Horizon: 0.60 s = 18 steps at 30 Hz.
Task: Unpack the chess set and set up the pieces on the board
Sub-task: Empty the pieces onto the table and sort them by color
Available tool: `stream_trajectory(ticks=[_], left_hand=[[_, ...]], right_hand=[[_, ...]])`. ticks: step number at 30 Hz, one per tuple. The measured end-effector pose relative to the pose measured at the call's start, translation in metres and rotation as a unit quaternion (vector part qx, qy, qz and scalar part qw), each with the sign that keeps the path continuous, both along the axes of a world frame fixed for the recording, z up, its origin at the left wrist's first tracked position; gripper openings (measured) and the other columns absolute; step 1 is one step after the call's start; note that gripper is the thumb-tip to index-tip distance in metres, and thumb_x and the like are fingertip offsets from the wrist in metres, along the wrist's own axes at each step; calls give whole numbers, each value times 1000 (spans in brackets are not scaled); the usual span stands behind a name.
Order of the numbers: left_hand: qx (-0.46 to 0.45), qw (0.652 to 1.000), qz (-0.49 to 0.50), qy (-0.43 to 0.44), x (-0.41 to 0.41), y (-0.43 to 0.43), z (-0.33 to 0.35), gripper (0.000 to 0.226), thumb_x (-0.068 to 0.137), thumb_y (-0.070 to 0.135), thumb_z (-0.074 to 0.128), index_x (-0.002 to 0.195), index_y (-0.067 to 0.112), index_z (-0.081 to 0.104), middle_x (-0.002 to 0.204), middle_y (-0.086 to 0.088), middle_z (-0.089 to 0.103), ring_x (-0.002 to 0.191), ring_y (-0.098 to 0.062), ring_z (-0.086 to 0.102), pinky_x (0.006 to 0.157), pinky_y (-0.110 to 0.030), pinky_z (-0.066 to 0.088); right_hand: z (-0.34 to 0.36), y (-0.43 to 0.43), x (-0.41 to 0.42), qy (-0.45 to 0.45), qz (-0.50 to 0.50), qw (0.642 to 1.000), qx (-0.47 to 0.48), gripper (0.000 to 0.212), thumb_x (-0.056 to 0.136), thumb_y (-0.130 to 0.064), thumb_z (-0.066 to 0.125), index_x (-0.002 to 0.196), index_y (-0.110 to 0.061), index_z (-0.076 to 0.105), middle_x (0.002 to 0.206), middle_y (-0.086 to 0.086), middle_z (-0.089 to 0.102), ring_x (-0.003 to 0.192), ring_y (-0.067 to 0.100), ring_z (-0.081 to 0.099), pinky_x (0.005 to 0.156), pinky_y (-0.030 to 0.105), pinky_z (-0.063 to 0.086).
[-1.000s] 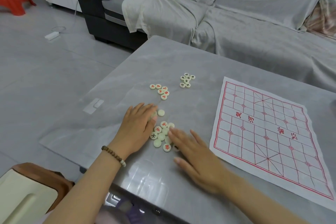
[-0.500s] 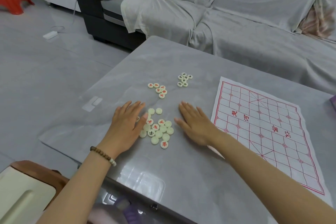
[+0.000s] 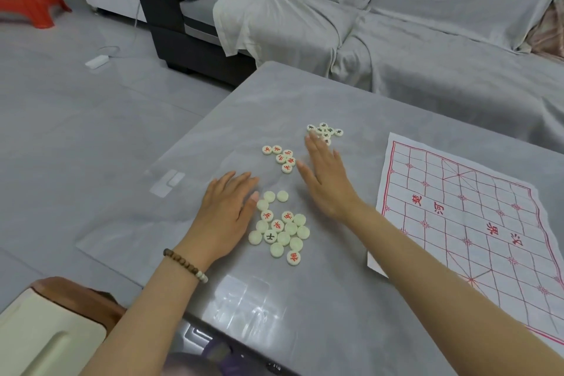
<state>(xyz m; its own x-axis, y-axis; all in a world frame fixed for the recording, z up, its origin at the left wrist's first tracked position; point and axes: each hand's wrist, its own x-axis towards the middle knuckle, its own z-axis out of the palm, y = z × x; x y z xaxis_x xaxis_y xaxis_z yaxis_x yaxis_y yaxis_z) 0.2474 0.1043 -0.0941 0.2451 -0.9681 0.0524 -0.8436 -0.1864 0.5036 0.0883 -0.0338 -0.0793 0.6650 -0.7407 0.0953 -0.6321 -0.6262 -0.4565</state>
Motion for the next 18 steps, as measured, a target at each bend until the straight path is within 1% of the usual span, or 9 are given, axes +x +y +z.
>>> stream_trajectory(ticks=[2,4,5,8,10,12,14,16,18], left_hand=[[-5,1000,12,-4,3,2,0,51,98,39,13,143,22,31,151,6,26,142,-13,11,117,-32,4],[-9,1000,18,-5,4,5,2,58,93,42,11,142,20,33,150,4,29,141,-16,14,116,-33,6],[-12,1000,18,-3,4,7,3,62,89,43,10,141,20,34,150,3,30,141,-17,16,116,-33,7],[-19,1000,16,9,-1,13,5,63,88,43,12,141,19,34,149,3,30,141,-17,16,116,-32,7],[-23,999,18,17,-3,16,5,54,95,41,16,141,19,34,150,3,30,141,-17,15,116,-33,7],[-25,999,22,27,-5,19,5,45,100,33,22,141,20,34,150,3,29,141,-15,14,116,-34,7],[-24,999,22,34,-6,21,6,44,100,31,25,142,20,33,150,4,29,141,-14,14,116,-34,7],[-25,999,22,35,-8,21,6,44,100,31,26,142,20,34,150,4,29,141,-14,14,116,-34,8],[-32,999,22,34,-8,19,6,43,100,30,27,141,20,35,149,3,31,141,-16,16,116,-34,10]], right_hand=[[1,51,-8,-27,60,997,-31,60,97,-51,20,147,-18,22,155,-5,20,144,9,5,118,35,-3],[-9,100,-21,-10,106,991,-83,62,96,-52,17,142,-15,36,149,-4,35,142,12,18,116,37,4],[-17,116,-28,10,118,987,-108,60,97,-50,18,141,-15,40,148,-3,38,141,13,22,115,38,7],[-29,136,-38,69,122,979,-146,57,99,-48,19,141,-15,39,149,-3,36,143,13,18,114,41,9],[-27,138,-38,80,134,976,-150,56,99,-48,19,141,-16,41,150,-4,34,144,15,14,115,42,6],[-24,142,-39,69,155,978,-117,58,99,-50,17,141,-17,40,150,-5,34,144,14,12,116,39,-1],[-23,148,-44,52,167,981,-84,58,99,-51,19,144,-17,34,150,-4,35,144,12,14,116,34,-5],[-21,148,-49,49,170,979,-101,56,99,-49,22,144,-19,32,151,-3,32,143,12,18,116,35,-2],[-19,143,-50,47,158,981,-106,56,99,-49,21,145,-19,30,153,-3,26,144,10,14,116,37,-1]])
